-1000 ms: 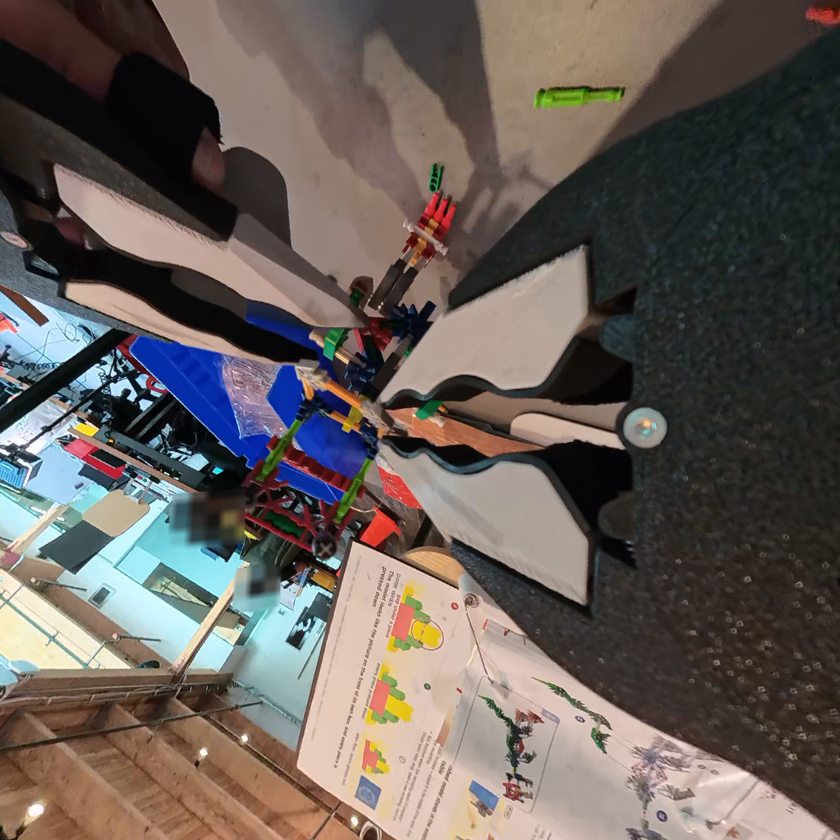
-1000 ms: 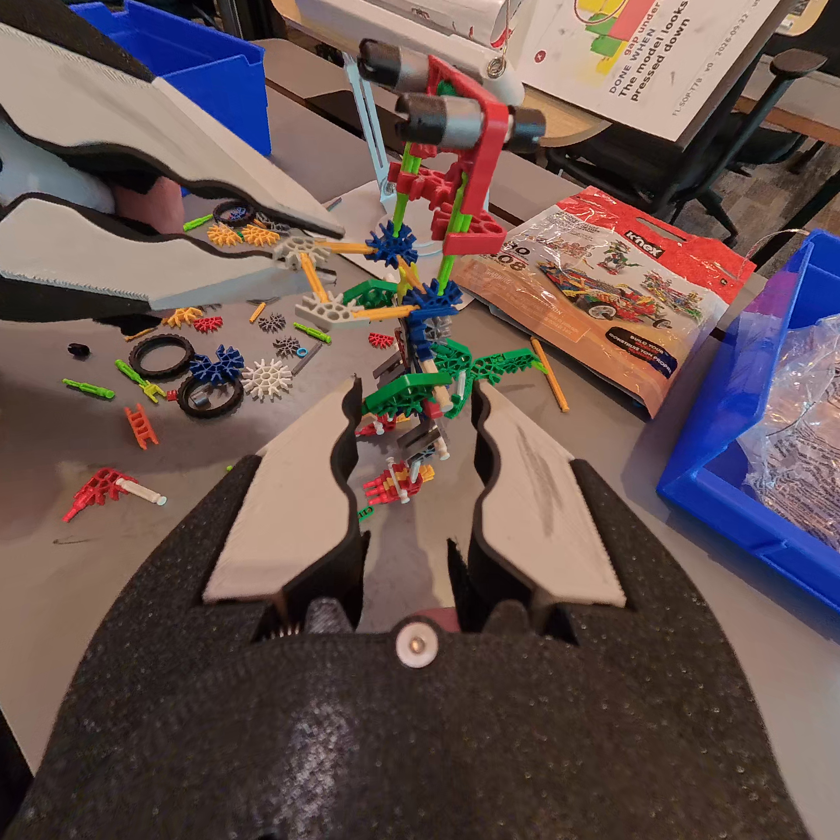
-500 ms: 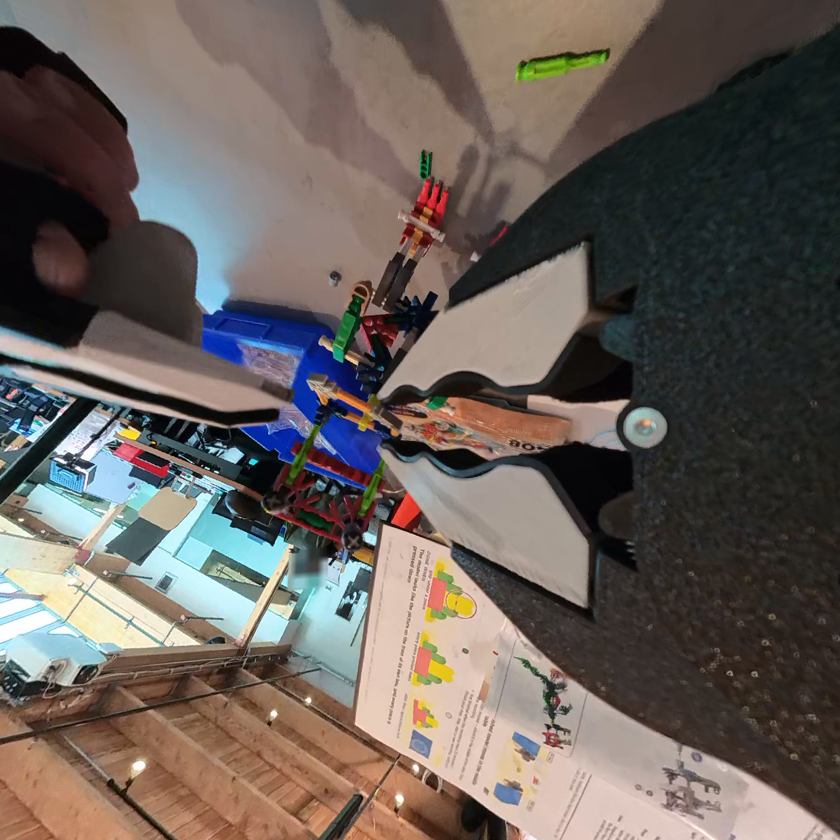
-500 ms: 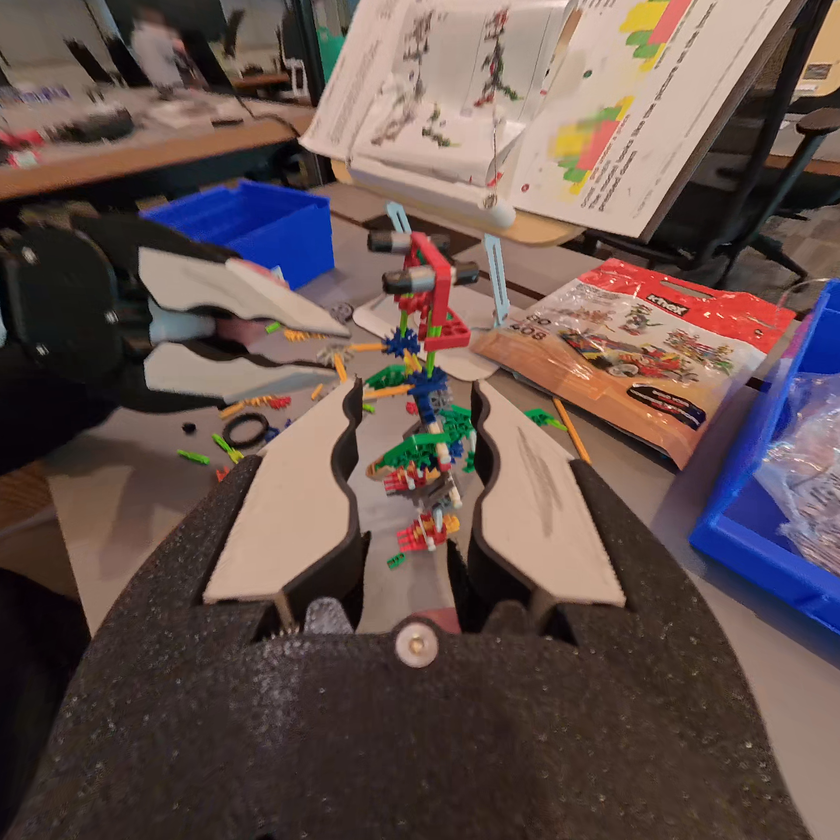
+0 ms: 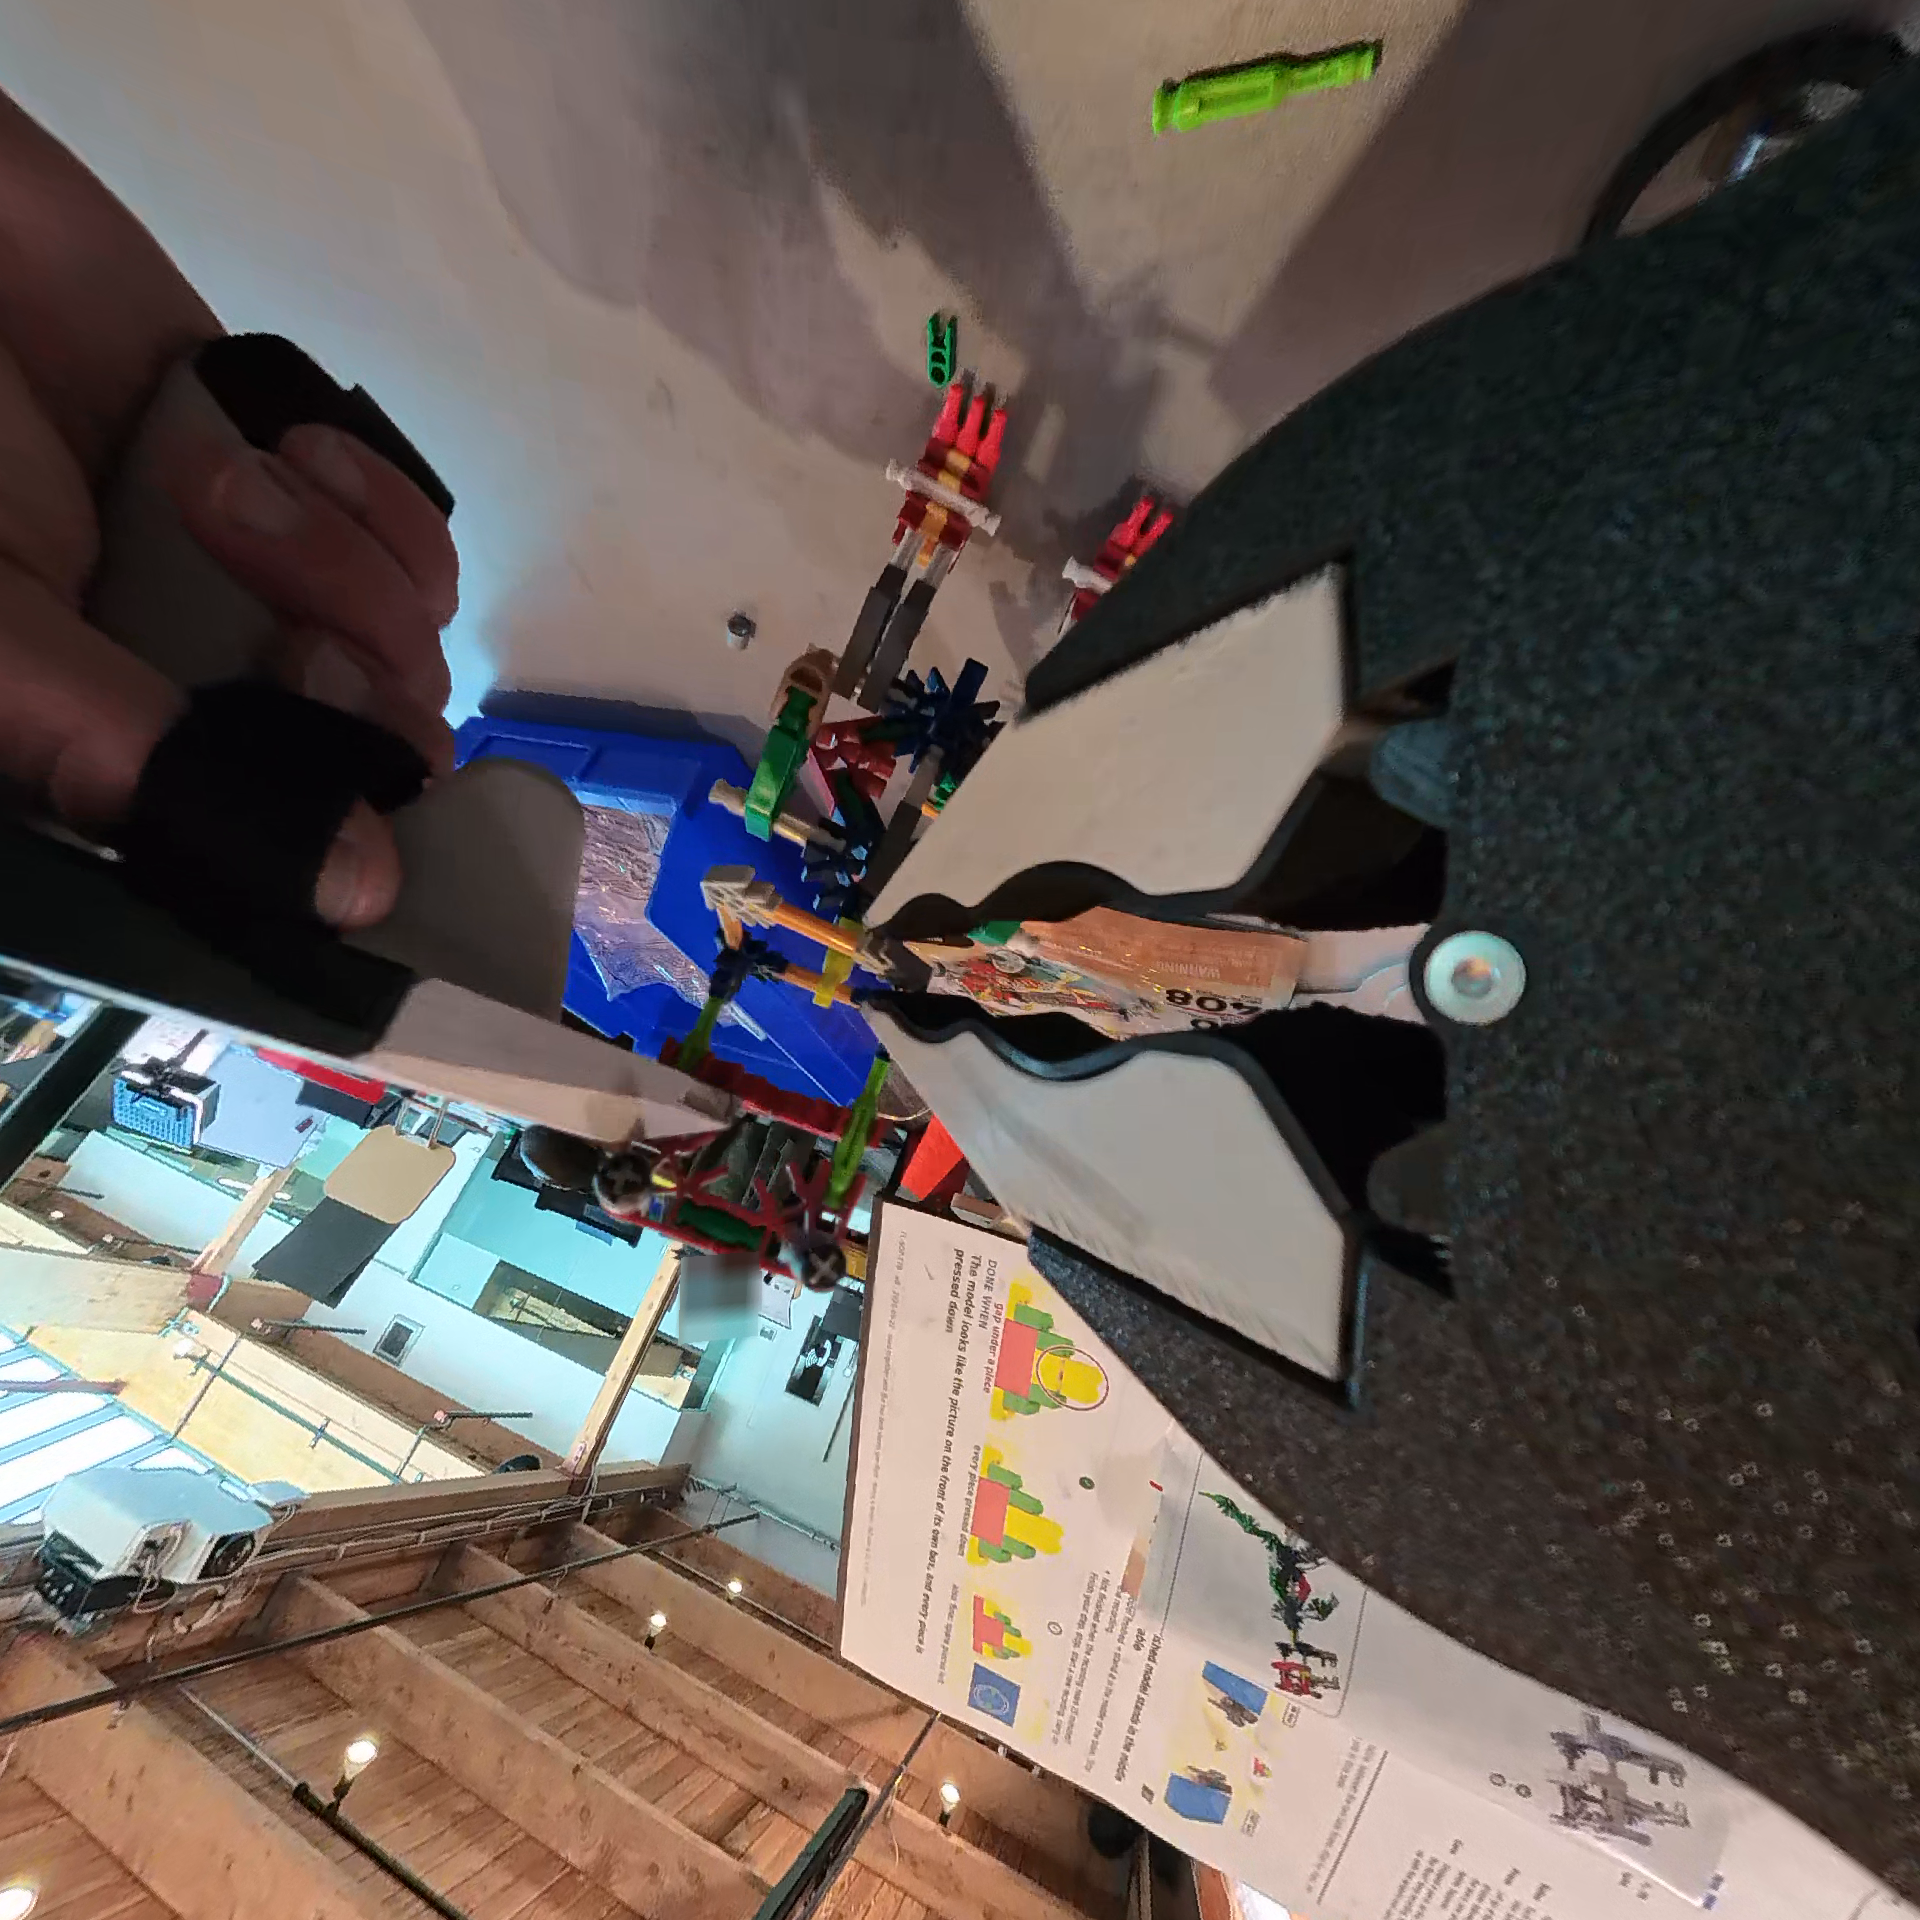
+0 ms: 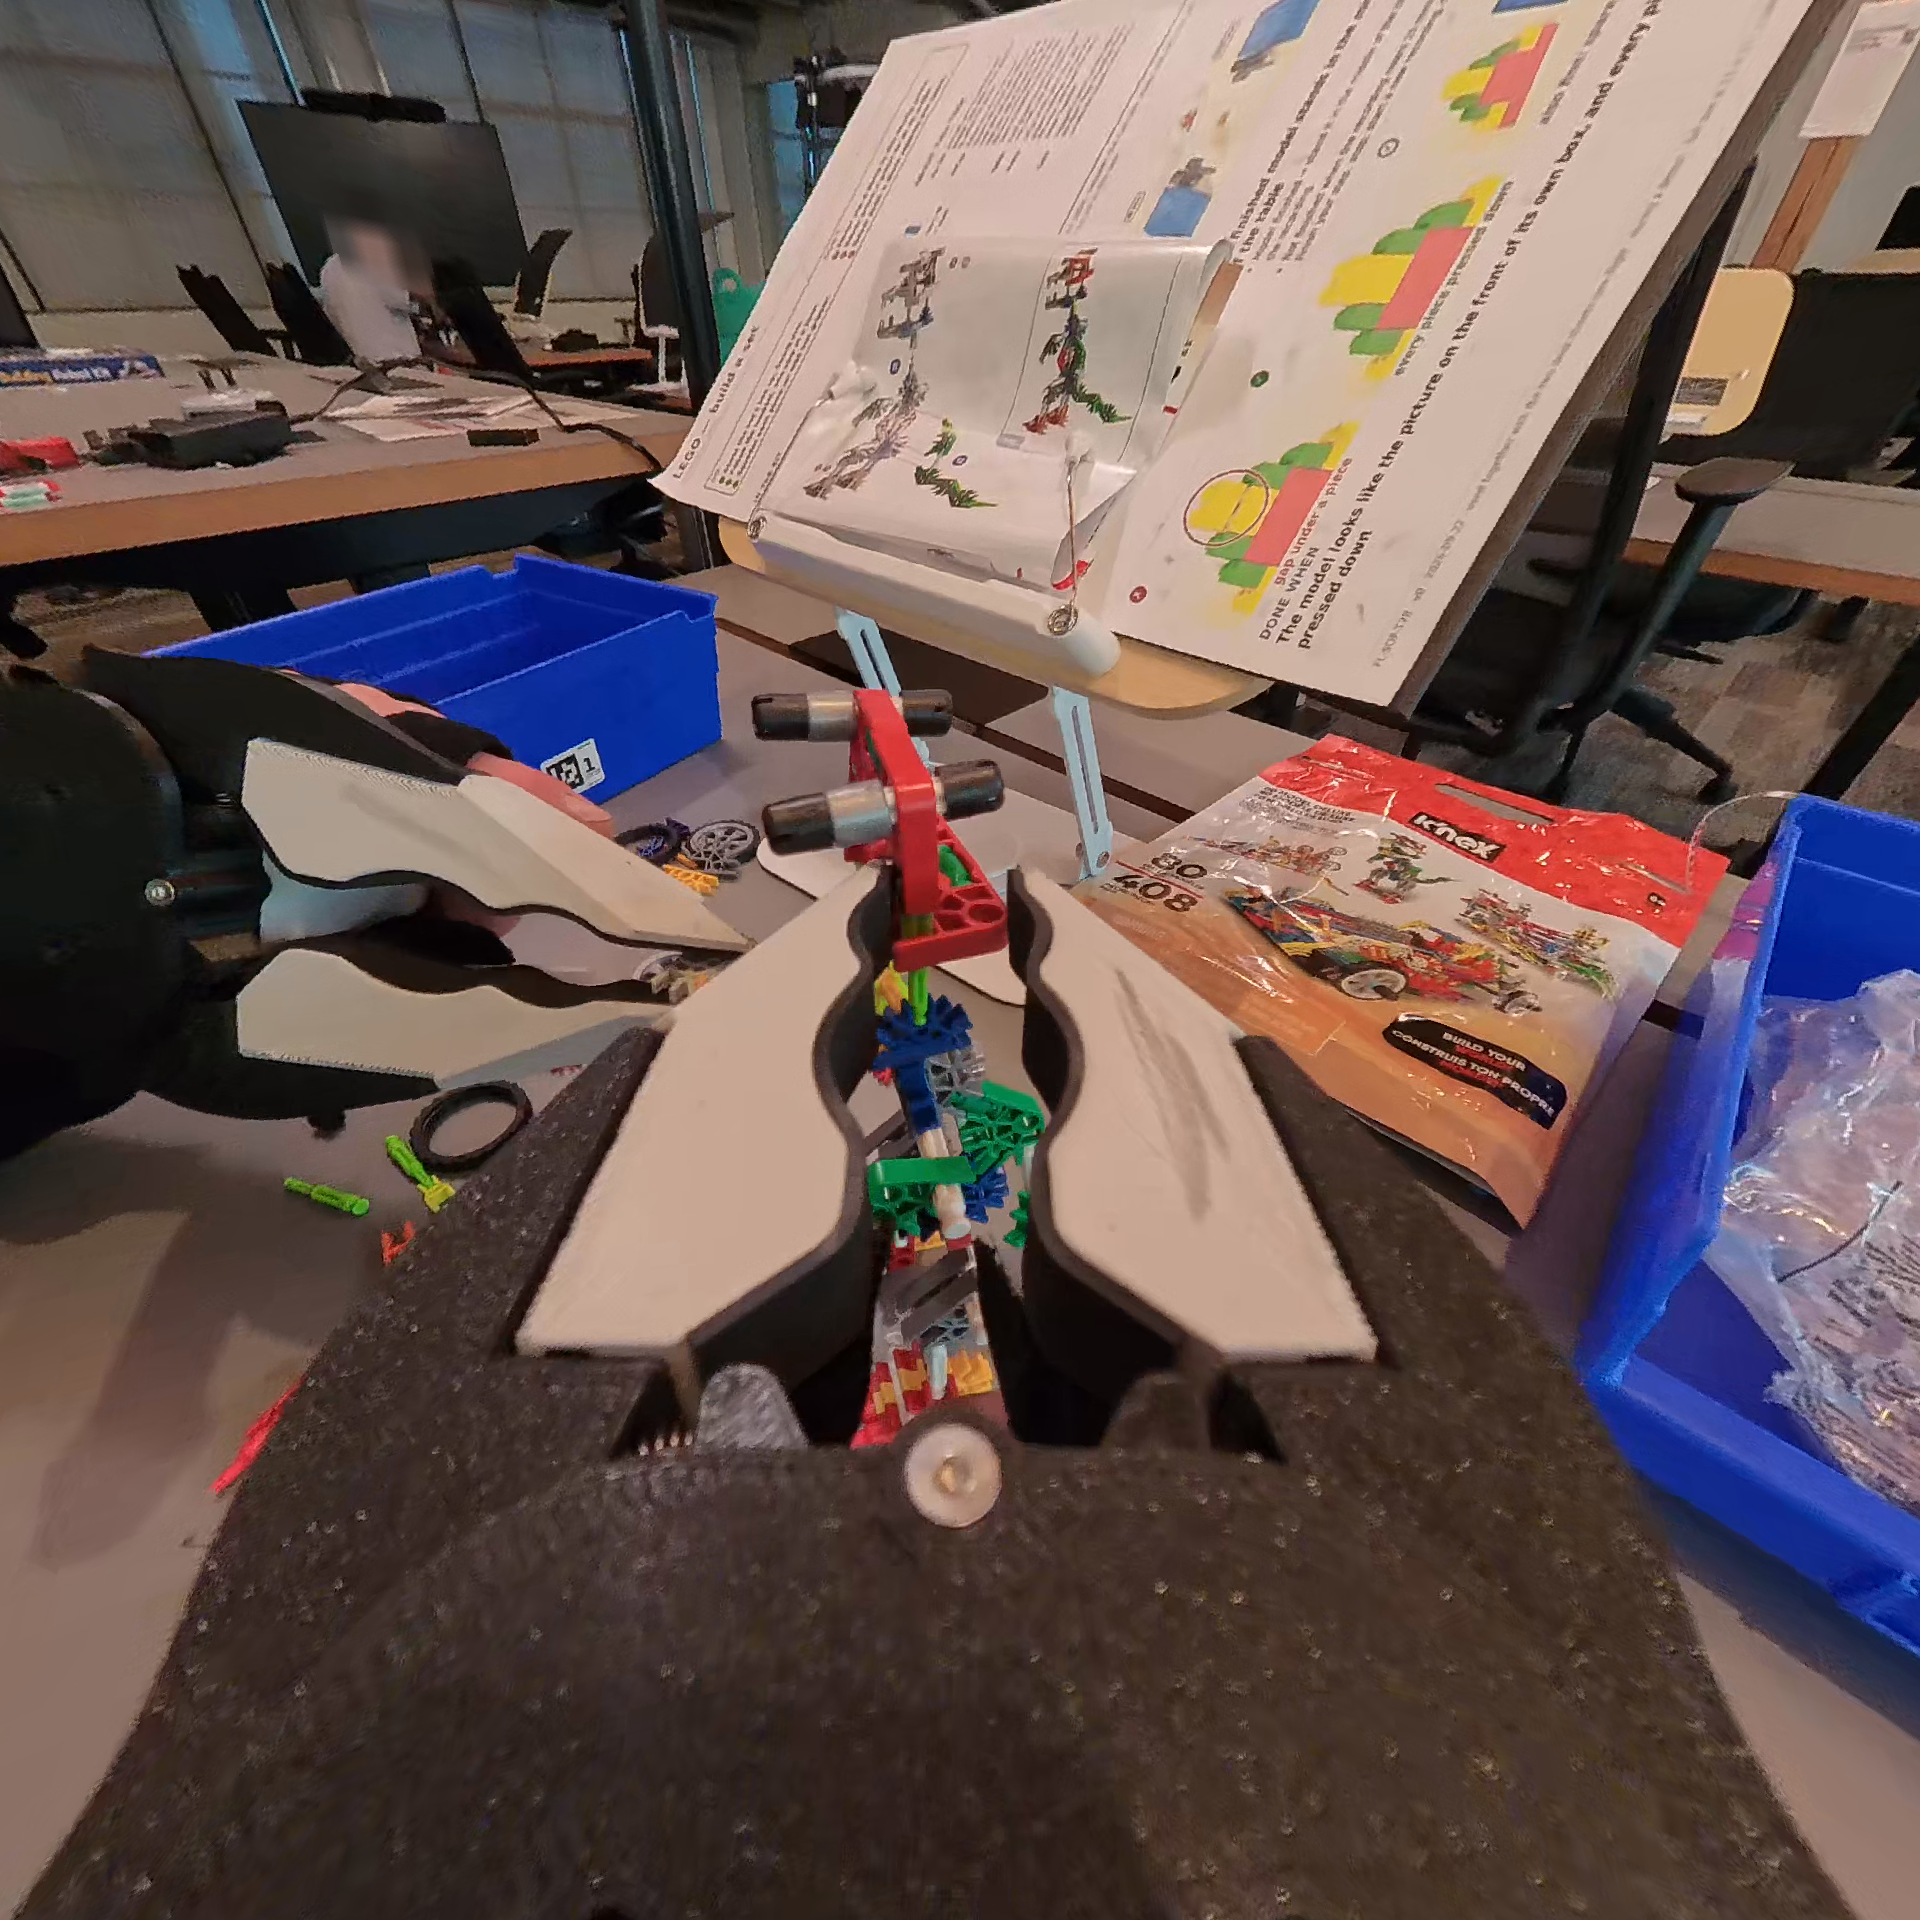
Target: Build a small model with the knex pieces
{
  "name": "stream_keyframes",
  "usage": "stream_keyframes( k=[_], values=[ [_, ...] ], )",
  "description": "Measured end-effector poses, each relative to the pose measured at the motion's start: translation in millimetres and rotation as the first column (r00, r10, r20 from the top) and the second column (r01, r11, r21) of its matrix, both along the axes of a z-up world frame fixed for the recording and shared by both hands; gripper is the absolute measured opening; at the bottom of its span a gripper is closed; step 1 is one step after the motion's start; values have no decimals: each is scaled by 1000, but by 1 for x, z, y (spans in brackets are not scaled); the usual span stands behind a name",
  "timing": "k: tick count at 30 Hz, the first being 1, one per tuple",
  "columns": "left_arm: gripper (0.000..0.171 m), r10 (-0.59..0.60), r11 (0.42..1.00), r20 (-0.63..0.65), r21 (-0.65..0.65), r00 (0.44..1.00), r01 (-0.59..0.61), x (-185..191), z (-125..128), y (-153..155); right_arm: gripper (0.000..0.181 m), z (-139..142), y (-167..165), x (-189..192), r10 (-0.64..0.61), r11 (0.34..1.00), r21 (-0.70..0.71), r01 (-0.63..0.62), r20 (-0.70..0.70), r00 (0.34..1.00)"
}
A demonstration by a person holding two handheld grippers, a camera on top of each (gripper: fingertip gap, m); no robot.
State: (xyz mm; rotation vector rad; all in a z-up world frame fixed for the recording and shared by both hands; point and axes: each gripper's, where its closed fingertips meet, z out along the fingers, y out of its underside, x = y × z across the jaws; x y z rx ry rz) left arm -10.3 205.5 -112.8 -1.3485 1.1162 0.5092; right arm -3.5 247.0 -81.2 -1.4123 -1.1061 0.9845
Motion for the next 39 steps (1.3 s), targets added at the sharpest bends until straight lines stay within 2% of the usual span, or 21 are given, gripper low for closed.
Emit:
stream_keyframes(
  k=[4, 6, 8, 13, 18, 28, 31, 39],
  values=[
    [7, -4, 1000, 6, 8, 1000, 4, -1, 2, 0, 19, -1, 0, 3, 0, 999, -33, -2, -45, 999],
    [6, -4, 1000, 19, 16, 1000, 4, -1, 5, 0, 6, 0, -4, 2, 27, 998, -51, -30, -74, 997],
    [6, 12, 1000, 15, 10, 1000, -12, -4, 4, 2, 5, 0, -5, 1, 25, 998, -62, -31, -100, 995],
    [7, 16, 1000, 14, 21, 1000, -16, -5, 3, 1, 12, 1, -5, 2, 16, 999, -37, -19, -87, 996],
    [8, 10, 1000, 9, 16, 1000, -10, -5, 0, 1, 11, 1, -7, 6, 20, 1000, -4, -20, -46, 999],
    [20, 56, 998, 50, -16, 997, -56, -25, -3, -5, 24, 2, -13, 22, -16, 999, 32, 16, 3, 1000],
    [20, 87, 994, 72, -72, 994, -82, -41, -4, -14, 24, -7, -15, 35, -50, 998, 52, 47, 58, 997],
    [24, 197, 949, 125, -274, 972, -157, -89, -11, -54, 32, -34, -46, 54, -36, 997, 74, 24, 169, 985]
  ],
)
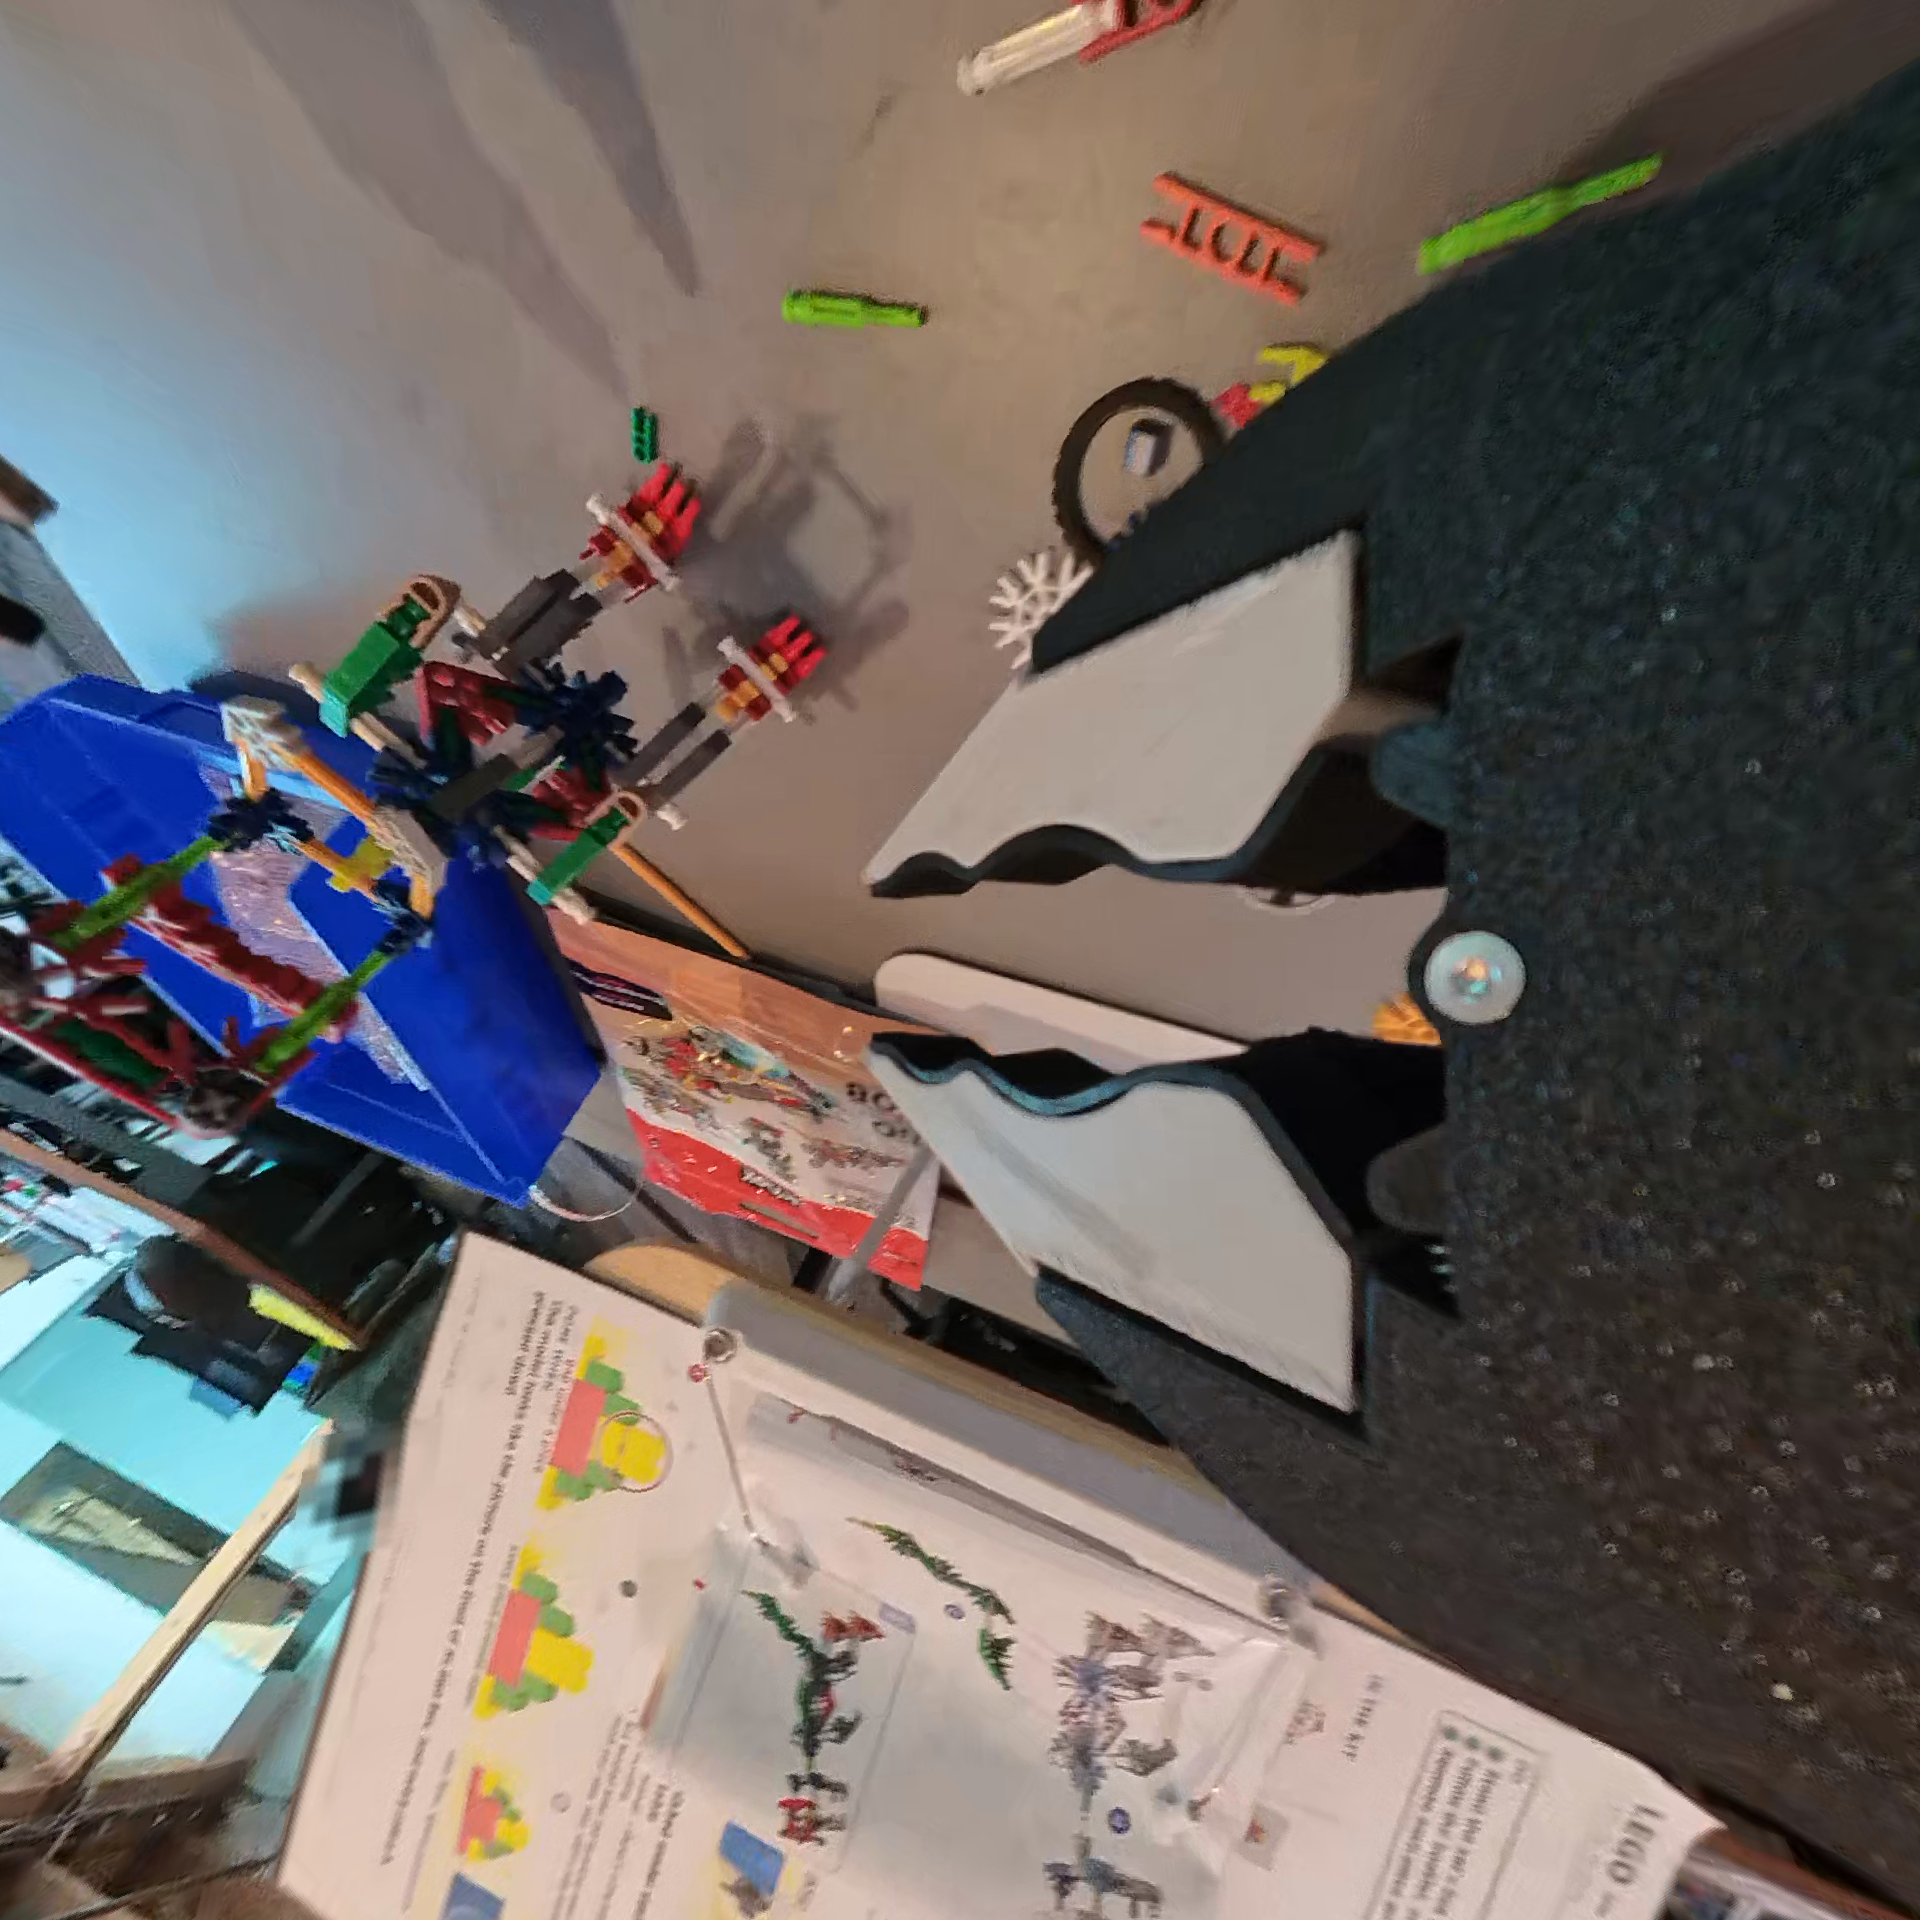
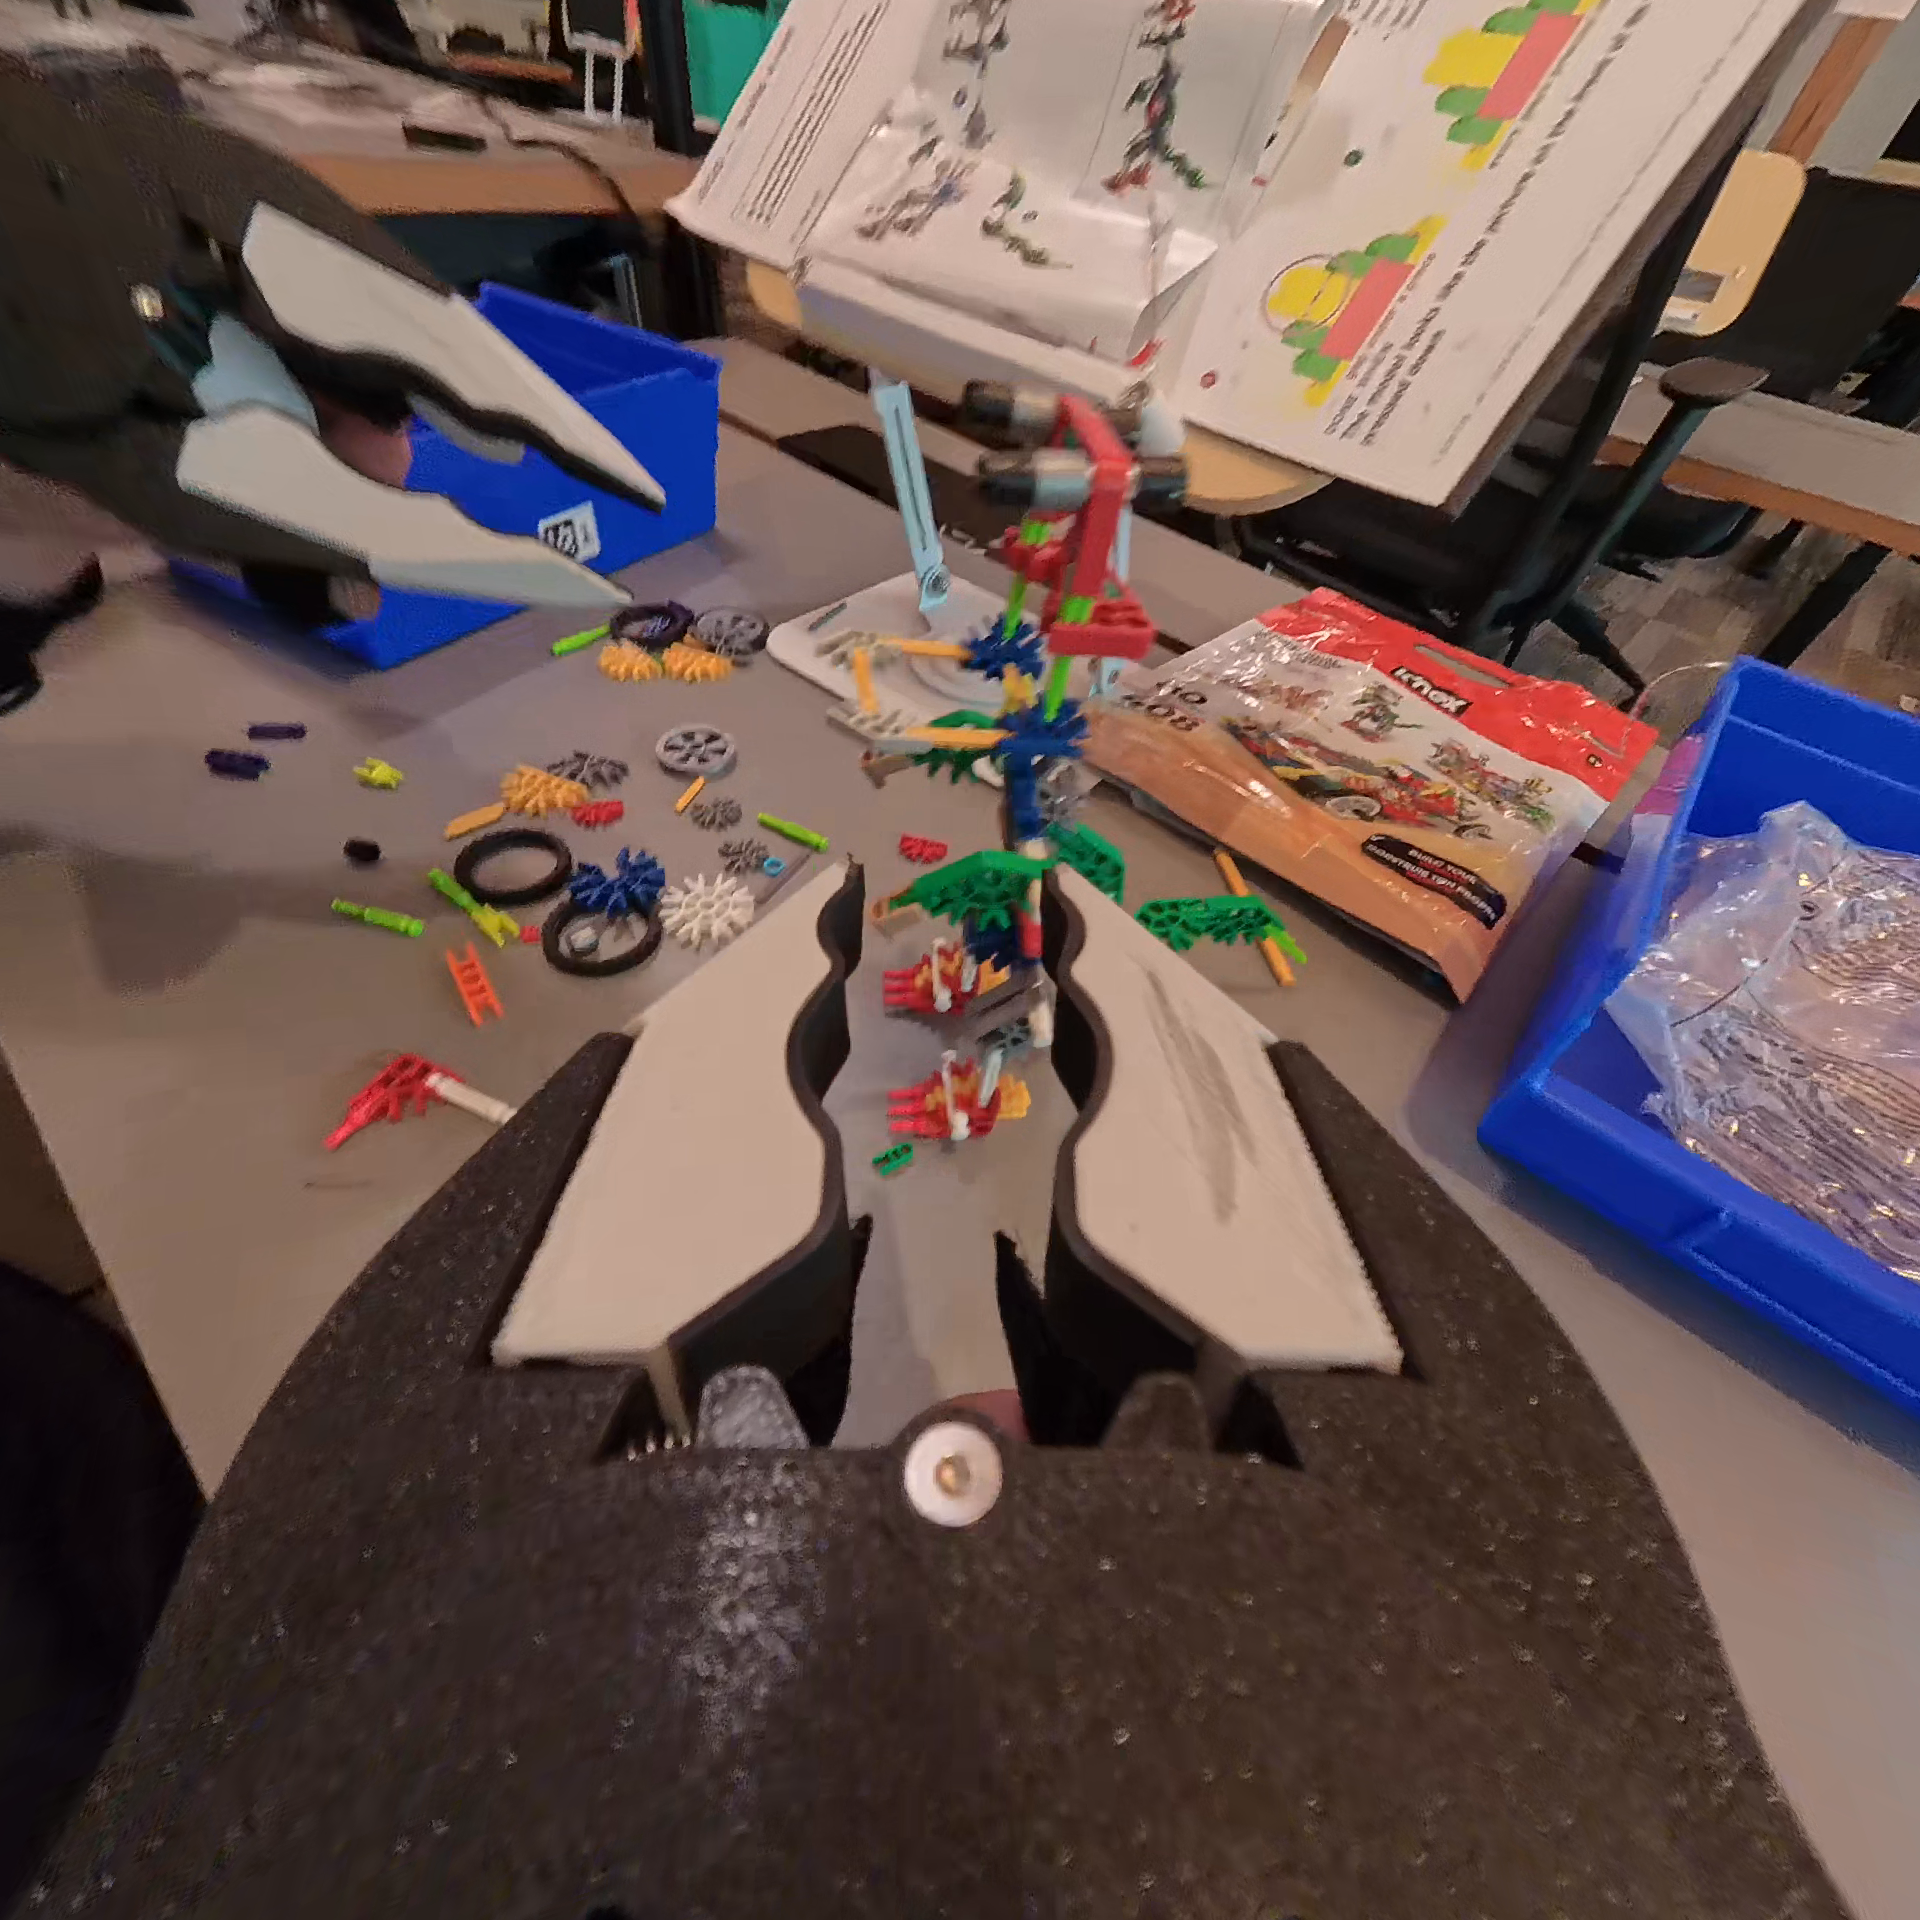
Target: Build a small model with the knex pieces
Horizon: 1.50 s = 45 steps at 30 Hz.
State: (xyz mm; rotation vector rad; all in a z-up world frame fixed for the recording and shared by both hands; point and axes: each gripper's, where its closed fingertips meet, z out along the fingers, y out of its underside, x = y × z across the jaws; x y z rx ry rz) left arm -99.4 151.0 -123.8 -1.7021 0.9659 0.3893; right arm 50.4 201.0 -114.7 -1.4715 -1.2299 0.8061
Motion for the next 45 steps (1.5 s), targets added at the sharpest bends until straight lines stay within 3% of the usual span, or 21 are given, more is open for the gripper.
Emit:
stream_keyframes(
  k=[4, 9, 18, 24, 30, 35, 39, 45],
  values=[
    [28, 47, 990, 11, -134, 999, -45, -18, -11, -28, 33, -22, -40, -10, 113, 993, 7, -114, 99, 989],
    [28, 59, 937, -4, -345, 998, -57, -27, -52, -63, 37, -65, -86, -32, 250, 968, -41, -247, 234, 940],
    [35, 113, 836, -7, -540, 994, -99, -30, -122, -71, 38, -109, -102, -51, 292, 956, -98, -275, 331, 897],
    [33, 73, 793, 121, -609, 990, 16, -16, -126, -104, 37, -120, -122, -49, 363, 932, -125, -342, 359, 860],
    [32, 107, 738, 123, -675, 987, 4, -12, -144, -135, 37, -131, -134, -51, 397, 917, -140, -372, 389, 831],
    [31, 96, 757, 163, -652, 982, 34, 1, -144, -140, 37, -140, -140, -53, 404, 914, -147, -378, 412, 817],
    [30, 136, 771, 142, -637, 980, -15, -4, -143, -135, 37, -141, -139, -59, 381, 922, -111, -371, 434, 817],
    [9, 161, 772, 187, -635, 969, -6, -1, -145, -134, 37, -136, -138, -60, 377, 924, -111, -365, 412, 829]
  ],
)
